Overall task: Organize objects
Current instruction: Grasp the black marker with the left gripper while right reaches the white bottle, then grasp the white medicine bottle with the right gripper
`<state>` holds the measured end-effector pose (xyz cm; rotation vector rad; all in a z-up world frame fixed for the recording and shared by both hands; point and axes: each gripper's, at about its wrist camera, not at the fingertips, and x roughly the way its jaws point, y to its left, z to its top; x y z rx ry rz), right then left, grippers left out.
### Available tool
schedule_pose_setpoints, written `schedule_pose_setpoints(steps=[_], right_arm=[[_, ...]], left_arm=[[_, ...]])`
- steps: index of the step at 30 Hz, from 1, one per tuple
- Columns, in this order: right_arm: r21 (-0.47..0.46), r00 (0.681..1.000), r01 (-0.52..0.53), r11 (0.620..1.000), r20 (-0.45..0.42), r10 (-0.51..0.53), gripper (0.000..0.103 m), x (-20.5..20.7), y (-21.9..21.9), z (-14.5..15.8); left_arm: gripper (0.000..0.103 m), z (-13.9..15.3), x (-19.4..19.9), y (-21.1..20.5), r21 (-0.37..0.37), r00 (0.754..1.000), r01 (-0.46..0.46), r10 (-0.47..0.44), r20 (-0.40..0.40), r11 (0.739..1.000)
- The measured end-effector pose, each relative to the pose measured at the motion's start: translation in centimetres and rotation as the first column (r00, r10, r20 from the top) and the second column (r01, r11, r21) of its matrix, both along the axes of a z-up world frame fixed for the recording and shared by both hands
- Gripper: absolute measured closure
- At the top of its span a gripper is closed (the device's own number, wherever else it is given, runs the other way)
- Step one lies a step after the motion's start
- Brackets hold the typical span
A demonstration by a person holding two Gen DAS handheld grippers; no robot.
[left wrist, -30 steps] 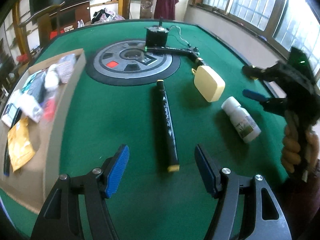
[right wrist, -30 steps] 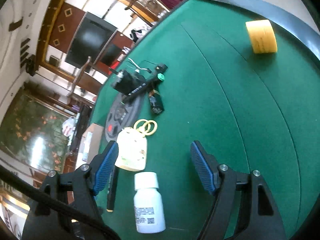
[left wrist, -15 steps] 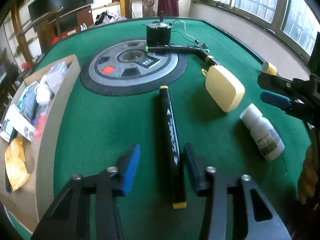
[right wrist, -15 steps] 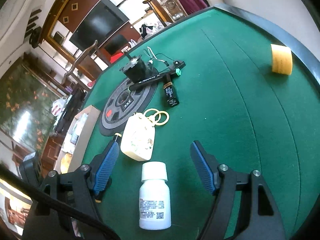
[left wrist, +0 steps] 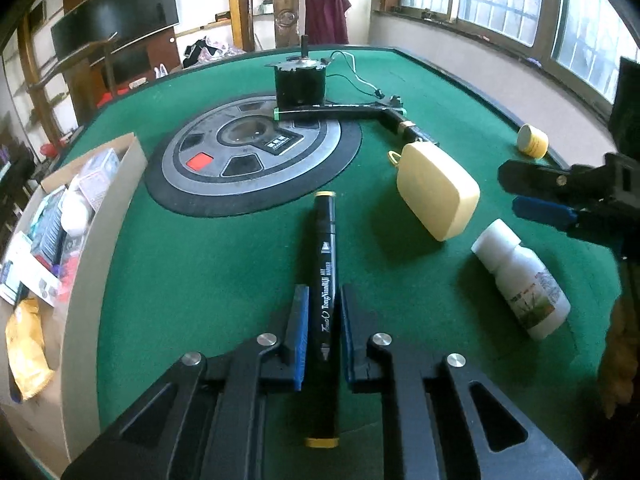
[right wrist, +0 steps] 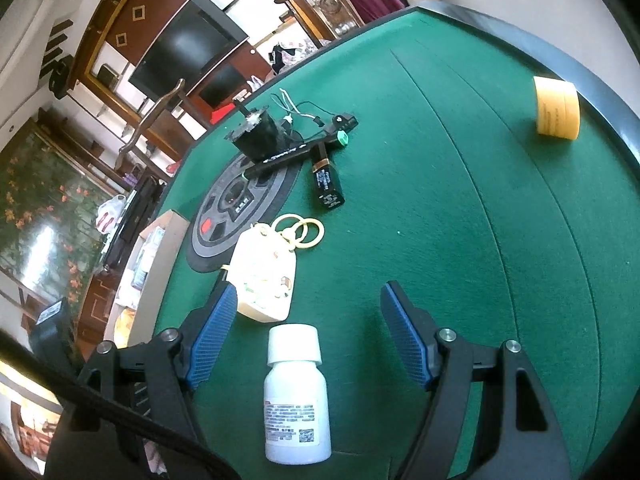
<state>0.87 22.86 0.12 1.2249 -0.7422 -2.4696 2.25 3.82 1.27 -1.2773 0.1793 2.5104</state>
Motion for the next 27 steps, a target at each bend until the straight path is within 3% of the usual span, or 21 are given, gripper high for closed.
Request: schedule_pose_setpoints(steps=[8,14,18,21,23,26,27], right_arm=[[0.010,1.000,0.015,1.000,0.025,-0.015,0.029,-0.2,0.3,-0.6],[0.033,0.999,-0.006,0.999,0.033,0.005,0.029,0.2,-0.4,-0.3],[0.129,0.997,-0.049,0.990,0.057,0.042,0.030,1.5,-2.3,-0.1],[0.281,0.996,-0.068,0.957,0.070,0.050,0.030,2.2,-4.0,0.1],[0.396,0.996,-0.060,0.916,0.078,0.032,0.039,2.4,-5.2,0.1],[0.507,0.997,-0.049,0.861,0.075,0.013,0.069,2.7,-6.5,-0.1],[0.525,0.997,-0.043,0.850,0.075,0.004,0.071,2.7,-6.7,-0.1]], left_arm=[[0.092,2.9,2.3,-2.2,0.114,0.999,0.002,0.002,-0.033,0.994],[0.091,4.8,3.8,-4.5,0.146,0.999,-0.003,0.011,-0.054,0.989],[0.091,5.2,4.1,-6.7,0.168,0.998,-0.035,0.044,-0.048,0.985],[0.091,4.9,4.2,-8.3,0.192,0.998,-0.055,0.062,-0.032,0.980],[0.091,4.8,4.5,-9.4,0.203,0.997,-0.068,0.076,-0.030,0.977],[0.091,4.7,4.9,-11.1,0.220,0.995,-0.092,0.100,-0.028,0.971],[0.091,4.7,5.0,-11.8,0.224,0.993,-0.102,0.111,-0.027,0.969]])
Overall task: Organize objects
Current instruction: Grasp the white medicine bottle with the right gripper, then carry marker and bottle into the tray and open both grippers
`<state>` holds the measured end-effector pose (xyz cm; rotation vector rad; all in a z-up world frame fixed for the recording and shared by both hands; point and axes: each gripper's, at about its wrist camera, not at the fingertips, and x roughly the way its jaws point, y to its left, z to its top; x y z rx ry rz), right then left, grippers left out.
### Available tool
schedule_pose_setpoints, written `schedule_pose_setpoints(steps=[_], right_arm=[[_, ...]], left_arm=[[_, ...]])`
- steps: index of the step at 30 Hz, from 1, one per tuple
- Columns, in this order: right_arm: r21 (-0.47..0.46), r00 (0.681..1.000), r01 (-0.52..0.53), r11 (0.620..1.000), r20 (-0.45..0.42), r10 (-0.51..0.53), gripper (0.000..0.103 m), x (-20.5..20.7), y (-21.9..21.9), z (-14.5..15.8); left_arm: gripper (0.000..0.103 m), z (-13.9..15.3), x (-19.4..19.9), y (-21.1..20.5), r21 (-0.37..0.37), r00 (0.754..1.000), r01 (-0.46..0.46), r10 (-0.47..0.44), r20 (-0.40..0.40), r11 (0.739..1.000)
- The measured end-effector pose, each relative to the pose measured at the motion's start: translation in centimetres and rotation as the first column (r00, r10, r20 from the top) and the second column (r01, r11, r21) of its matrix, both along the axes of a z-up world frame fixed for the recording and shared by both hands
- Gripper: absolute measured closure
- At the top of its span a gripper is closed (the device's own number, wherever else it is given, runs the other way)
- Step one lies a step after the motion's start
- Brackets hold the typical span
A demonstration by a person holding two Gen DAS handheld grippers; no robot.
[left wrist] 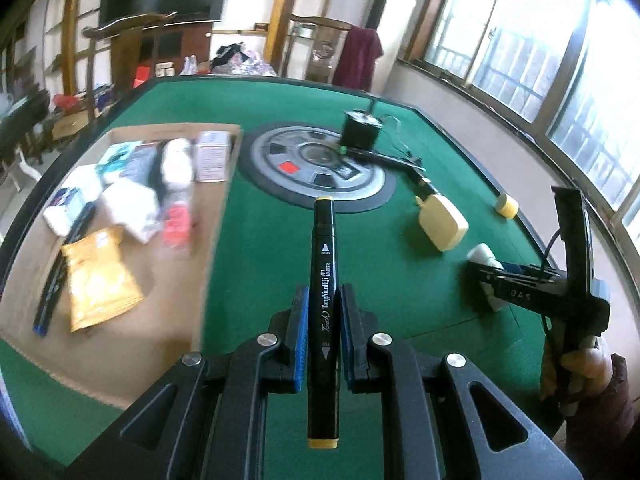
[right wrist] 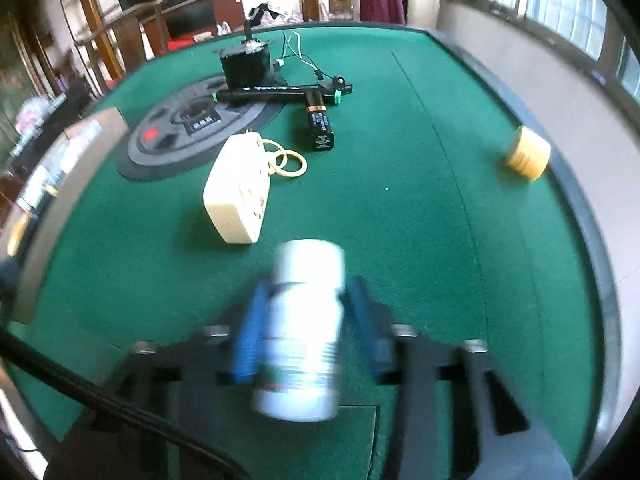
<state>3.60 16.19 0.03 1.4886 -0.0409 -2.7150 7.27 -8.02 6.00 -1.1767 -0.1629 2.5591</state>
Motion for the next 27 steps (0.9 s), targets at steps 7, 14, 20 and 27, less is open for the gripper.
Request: schedule_pose_setpoints(steps=[7,14,20,27], right_arm=[[-0.138,0.999,-0.034,0.990,0.032,0.039,0.071,1.9,0.3,0.3],[-0.366,0.989,-0.109,0.924,0.055,0.139,0.072,2.9,-2.1,1.9],[-0.466,0.966,-0.211,0.859,0.037,0.257,0.072,1.8,-8.0,3.9],[-0.497,0.921,-0.326,0.804,0.024,0.388,0.071,-0.3,-16.4,6.0]], left_arm=[[0.091,1.0,1.4,-5.4,0.031,0.996,-0.078,0.080,-0.038,0.996],[0.091,0.5,0.8,-10.7,0.039,0.983,-0.183,0.184,-0.021,0.982],[0.091,-1.4,-0.4,-12.3,0.049,0.982,-0.183,0.181,0.050,0.982],[0.091,-2.9,-2.4,-12.2,0.054,0.982,-0.169,0.164,0.095,0.984]])
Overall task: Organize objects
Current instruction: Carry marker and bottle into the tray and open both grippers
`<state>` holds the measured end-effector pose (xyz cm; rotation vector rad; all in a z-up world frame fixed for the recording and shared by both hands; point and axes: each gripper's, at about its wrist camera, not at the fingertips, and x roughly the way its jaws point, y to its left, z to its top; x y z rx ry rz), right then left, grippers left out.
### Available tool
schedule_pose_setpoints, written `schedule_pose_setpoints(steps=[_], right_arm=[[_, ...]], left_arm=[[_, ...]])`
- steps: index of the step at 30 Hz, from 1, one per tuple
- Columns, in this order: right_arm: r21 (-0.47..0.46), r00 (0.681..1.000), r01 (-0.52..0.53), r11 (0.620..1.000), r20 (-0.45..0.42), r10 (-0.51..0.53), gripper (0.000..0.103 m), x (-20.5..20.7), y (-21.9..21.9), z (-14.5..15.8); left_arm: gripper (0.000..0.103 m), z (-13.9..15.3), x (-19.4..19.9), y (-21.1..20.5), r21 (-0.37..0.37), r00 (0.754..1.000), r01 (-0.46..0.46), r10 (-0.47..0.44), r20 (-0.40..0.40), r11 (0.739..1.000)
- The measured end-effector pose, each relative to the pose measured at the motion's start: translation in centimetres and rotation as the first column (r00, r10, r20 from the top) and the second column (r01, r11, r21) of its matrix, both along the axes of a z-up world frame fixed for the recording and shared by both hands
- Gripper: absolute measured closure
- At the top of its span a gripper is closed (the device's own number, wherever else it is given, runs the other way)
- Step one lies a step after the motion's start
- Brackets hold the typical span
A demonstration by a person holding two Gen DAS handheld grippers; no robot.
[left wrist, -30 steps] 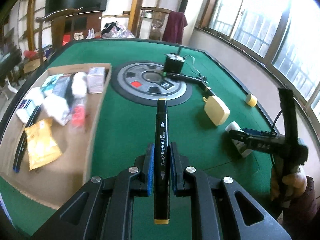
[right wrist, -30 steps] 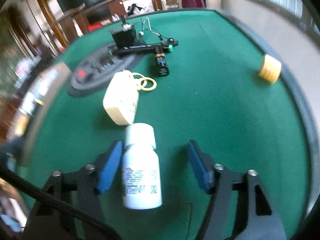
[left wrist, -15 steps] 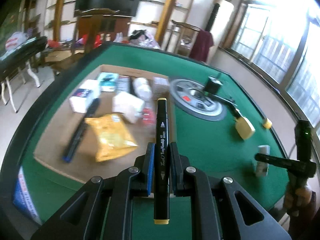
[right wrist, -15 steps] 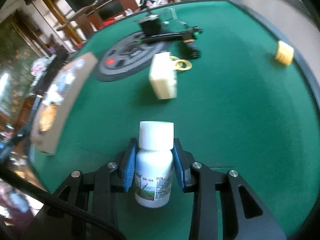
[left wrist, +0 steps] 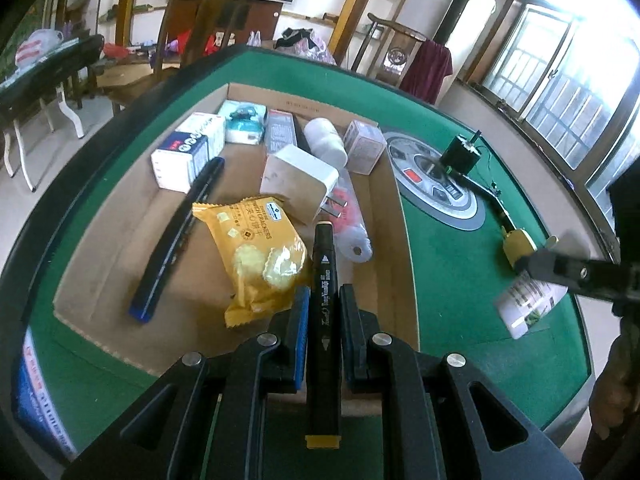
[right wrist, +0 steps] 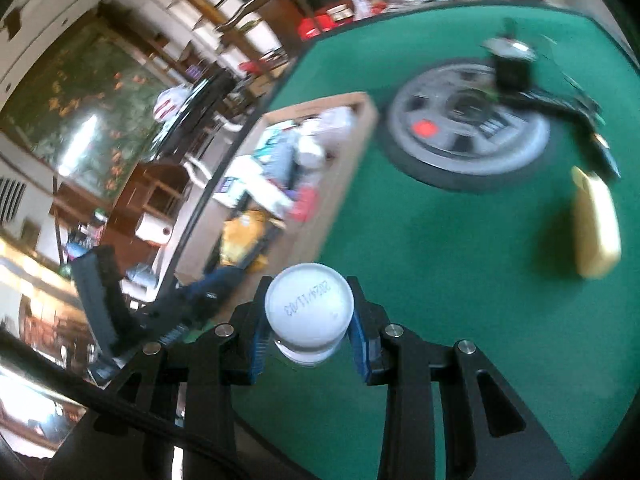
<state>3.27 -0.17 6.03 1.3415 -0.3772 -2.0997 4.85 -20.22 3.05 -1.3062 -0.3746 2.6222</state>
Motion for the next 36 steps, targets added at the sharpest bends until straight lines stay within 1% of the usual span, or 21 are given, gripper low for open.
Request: schedule_pose_setpoints(steps=[3,8,11,16,19,21,25,28,31,36], right_arm=[[0.007,0.999,-0.041,0.999,0.024,0.040,0.071,-1.2,-3.0,0.1],[0.077,0.997,-0.051,0.996,0.061,0.047,0.071,-4.0,-6.5,-1.0],[0.131,0.997,-0.054,0.990,0.064,0.045,0.071,-5.6,-8.3,-1.4],[0.217,0.995,-0.066,0.974,0.086,0.048,0.071,-7.1,-10.8,-2.2],[0.265,0.995,-0.070,0.962,0.092,0.047,0.071,-8.3,-11.0,-2.9],[0.261,0.994,-0.067,0.963,0.097,0.043,0.071,-8.7,-11.2,-3.1],[0.284,0.994,-0.063,0.957,0.099,0.036,0.071,-9.1,-11.5,-3.2],[0.304,0.994,-0.039,0.952,0.108,0.007,0.071,-9.9,-11.6,-3.6],[0.322,0.993,-0.010,0.947,0.112,-0.028,0.071,-10.9,-11.5,-4.1],[0.312,0.992,0.035,0.950,0.106,-0.072,0.071,-11.5,-10.9,-4.5]], left_arm=[[0.091,-0.3,-0.9,0.2,-0.004,1.000,0.000,0.000,0.013,1.000],[0.091,-0.7,-2.3,0.4,-0.012,1.000,-0.013,0.013,0.028,1.000],[0.091,-1.5,-3.4,0.3,0.002,0.998,-0.028,0.028,0.050,1.000],[0.091,-1.5,-3.3,-0.3,0.047,0.999,-0.044,0.043,0.030,0.998],[0.091,-0.8,-2.4,-0.9,0.046,0.999,-0.049,0.049,0.000,0.998],[0.091,-0.5,-1.7,-1.4,0.064,0.999,-0.050,0.051,-0.015,0.997],[0.086,-0.1,-0.3,-3.1,0.111,0.998,-0.064,0.067,-0.023,0.992],[0.083,-0.1,0.3,-4.3,0.132,0.996,-0.081,0.085,-0.023,0.988],[0.083,-0.2,0.7,-5.1,0.155,0.996,-0.085,0.090,-0.026,0.984],[0.083,0.0,1.3,-5.4,0.171,0.996,-0.078,0.085,-0.032,0.982]])
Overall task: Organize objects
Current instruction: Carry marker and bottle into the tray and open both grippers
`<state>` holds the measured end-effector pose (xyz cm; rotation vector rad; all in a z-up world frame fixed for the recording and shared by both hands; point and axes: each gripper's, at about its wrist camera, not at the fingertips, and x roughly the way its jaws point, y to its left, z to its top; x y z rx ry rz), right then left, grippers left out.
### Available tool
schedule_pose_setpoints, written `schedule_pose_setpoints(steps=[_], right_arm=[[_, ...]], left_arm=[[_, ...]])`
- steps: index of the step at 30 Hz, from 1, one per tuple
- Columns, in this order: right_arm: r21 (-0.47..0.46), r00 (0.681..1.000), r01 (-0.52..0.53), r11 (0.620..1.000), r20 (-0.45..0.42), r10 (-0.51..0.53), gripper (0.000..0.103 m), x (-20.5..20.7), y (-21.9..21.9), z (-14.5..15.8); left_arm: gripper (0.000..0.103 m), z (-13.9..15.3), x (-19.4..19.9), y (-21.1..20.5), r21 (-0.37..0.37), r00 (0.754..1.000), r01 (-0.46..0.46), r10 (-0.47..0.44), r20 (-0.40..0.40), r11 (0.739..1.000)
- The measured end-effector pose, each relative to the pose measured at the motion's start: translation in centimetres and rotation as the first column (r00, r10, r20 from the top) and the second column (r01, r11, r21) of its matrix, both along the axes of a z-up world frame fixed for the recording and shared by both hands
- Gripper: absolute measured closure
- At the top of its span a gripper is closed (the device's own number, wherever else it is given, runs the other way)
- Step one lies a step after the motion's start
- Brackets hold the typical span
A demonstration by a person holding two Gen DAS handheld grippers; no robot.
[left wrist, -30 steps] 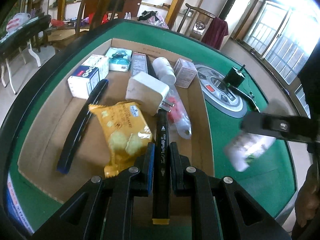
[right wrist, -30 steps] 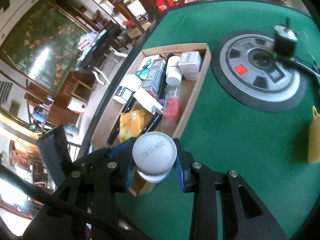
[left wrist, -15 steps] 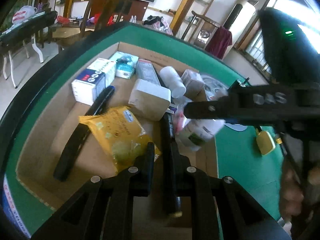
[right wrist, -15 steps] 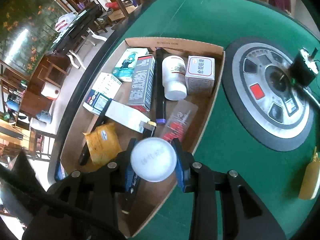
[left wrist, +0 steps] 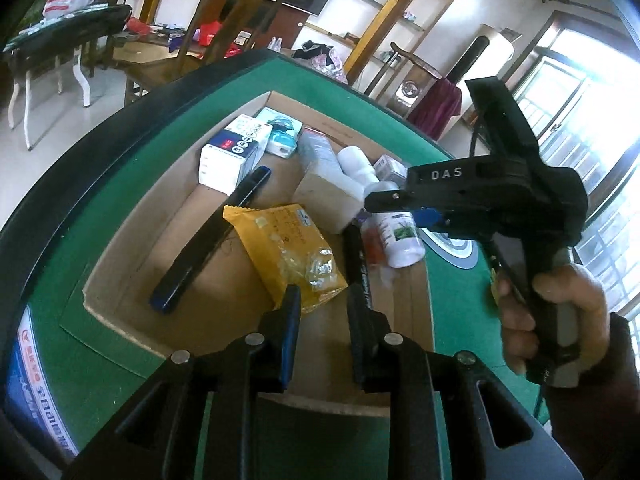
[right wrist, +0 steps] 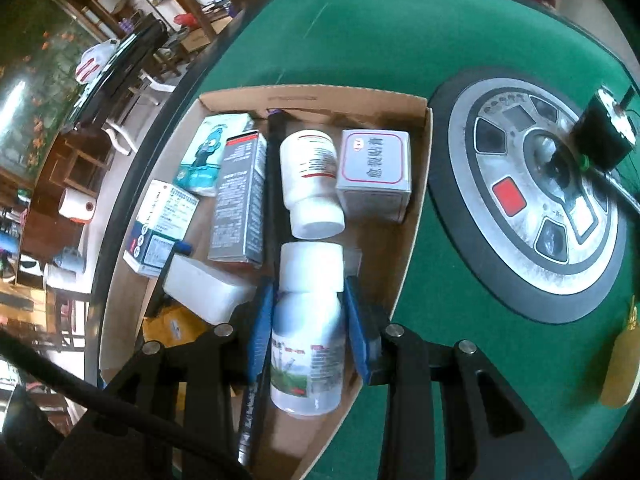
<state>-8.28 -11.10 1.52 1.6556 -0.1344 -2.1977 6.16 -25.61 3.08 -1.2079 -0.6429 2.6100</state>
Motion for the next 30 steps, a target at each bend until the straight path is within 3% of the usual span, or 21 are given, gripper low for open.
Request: schedule_pose_setpoints(steps=[11,17,20,24,26,30], right_arm=[[0.049,0.991,-0.130,0.990,0.040,0.128,0.071,4.2,-1.4,0.5],[-0.033,0.980,-0.129,0.991,0.146,0.132,0.070,5.0,-0.6,-0.2],[-0.075,0.988,-0.096,0.993,0.118,0.104,0.070,5.3,0.8,0.4],[-0.093,0.998,-0.058,0.994,0.034,0.062,0.065,5.9,3.1,2.1],[-0.076,0.999,-0.041,0.996,-0.019,0.040,0.058,6.4,4.1,3.0],[-0.054,0.995,-0.019,0.998,-0.101,0.013,0.056,7.6,6.3,4.3]], left_arm=[[0.083,0.1,0.2,-0.3,0.012,1.000,0.000,0.000,-0.010,1.000],[0.083,0.2,0.8,0.2,0.004,1.000,0.006,-0.006,-0.002,1.000],[0.082,0.4,1.1,0.6,-0.011,1.000,0.018,-0.018,-0.002,1.000],[0.060,0.6,1.3,1.4,-0.029,1.000,0.025,-0.025,-0.004,0.999],[0.055,0.8,1.5,1.7,-0.035,1.000,0.023,-0.023,-0.007,0.999],[0.044,1.7,2.0,2.7,-0.077,1.000,0.019,-0.021,-0.021,0.997]])
